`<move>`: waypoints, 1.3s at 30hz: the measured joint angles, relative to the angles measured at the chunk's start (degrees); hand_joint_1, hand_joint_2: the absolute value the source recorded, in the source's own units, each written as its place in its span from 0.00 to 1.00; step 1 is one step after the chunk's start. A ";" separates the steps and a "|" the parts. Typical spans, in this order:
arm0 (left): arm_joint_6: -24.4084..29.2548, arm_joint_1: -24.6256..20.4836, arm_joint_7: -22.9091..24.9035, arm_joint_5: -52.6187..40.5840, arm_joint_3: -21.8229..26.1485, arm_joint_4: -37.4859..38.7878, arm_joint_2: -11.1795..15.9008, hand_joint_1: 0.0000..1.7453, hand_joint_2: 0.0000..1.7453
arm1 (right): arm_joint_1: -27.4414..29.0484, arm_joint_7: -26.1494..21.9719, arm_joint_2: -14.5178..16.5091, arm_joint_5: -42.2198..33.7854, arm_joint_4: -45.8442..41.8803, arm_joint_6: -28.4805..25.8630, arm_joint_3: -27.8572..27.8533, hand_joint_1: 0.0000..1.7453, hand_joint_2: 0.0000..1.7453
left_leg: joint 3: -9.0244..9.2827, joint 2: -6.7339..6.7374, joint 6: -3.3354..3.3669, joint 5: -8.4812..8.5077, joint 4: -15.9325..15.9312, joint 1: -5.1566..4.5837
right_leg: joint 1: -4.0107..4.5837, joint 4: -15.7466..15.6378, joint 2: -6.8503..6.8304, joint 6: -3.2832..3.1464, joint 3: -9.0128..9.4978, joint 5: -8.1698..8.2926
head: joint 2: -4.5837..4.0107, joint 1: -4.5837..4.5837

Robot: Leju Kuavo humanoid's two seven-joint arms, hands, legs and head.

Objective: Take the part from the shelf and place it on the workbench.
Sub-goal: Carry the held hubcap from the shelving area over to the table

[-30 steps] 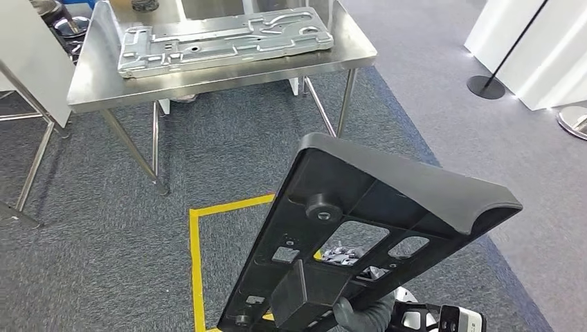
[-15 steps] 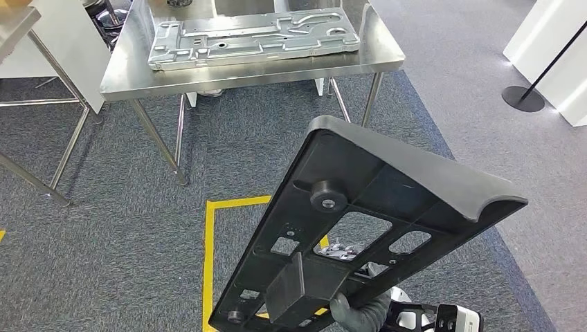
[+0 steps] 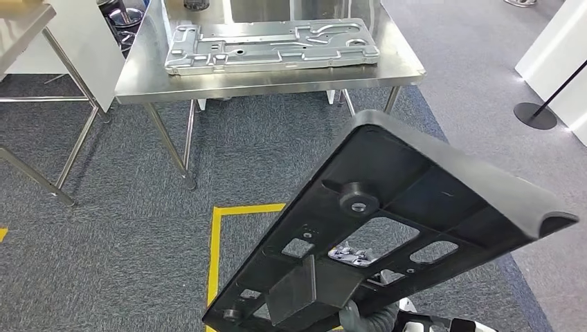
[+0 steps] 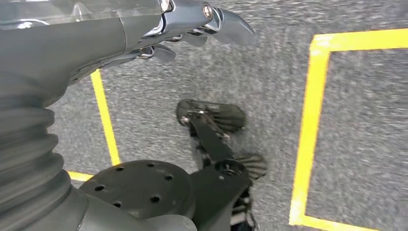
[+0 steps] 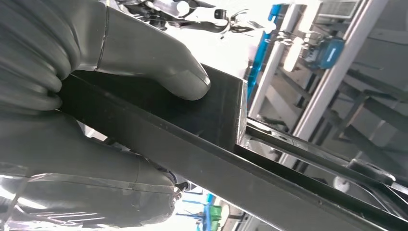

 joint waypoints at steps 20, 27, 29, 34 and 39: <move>0.11 -0.18 -0.12 0.47 -0.33 0.00 0.46 0.00 1.00 | 0.72 -0.01 1.41 -1.43 -1.20 2.72 -1.33 1.00 1.00 | -8.38 1.00 -1.78 6.12 2.07 0.74 | -0.04 -3.96 0.27 -0.59 9.69 -5.48 | -0.02 -0.22; 0.15 -0.33 -0.36 0.54 -0.45 0.00 0.48 0.00 1.00 | 1.46 -0.01 1.43 -1.55 -1.46 3.51 -2.66 1.00 1.00 | -6.60 0.71 0.58 4.62 1.27 0.36 | -0.28 12.85 0.28 0.96 -1.17 -9.96 | 0.00 0.05; 0.10 -0.30 -0.54 0.52 -0.61 0.00 0.47 0.00 1.00 | 1.64 -0.02 1.45 -1.53 -1.57 3.78 -2.97 1.00 1.00 | -5.60 0.52 0.44 3.86 1.26 0.25 | -0.18 5.93 0.28 0.42 0.93 -4.70 | -0.01 0.07; -0.06 -0.60 -0.89 0.50 -1.30 0.00 0.47 0.00 1.00 | 1.80 -0.02 1.82 -1.30 -1.99 4.07 -3.69 1.00 1.00 | -4.42 0.41 -1.04 2.11 1.14 -0.06 | 0.39 -3.04 0.33 -0.85 4.48 -1.93 | -0.01 0.02; -0.28 -0.76 -1.01 0.36 -1.75 0.00 0.76 0.00 1.00 | 1.91 -0.01 2.49 -0.96 -2.50 3.79 -4.07 1.00 1.00 | -9.11 0.71 -2.46 -2.44 11.51 0.44 | -0.16 -4.27 0.23 -2.01 6.83 -2.86 | -0.01 -0.11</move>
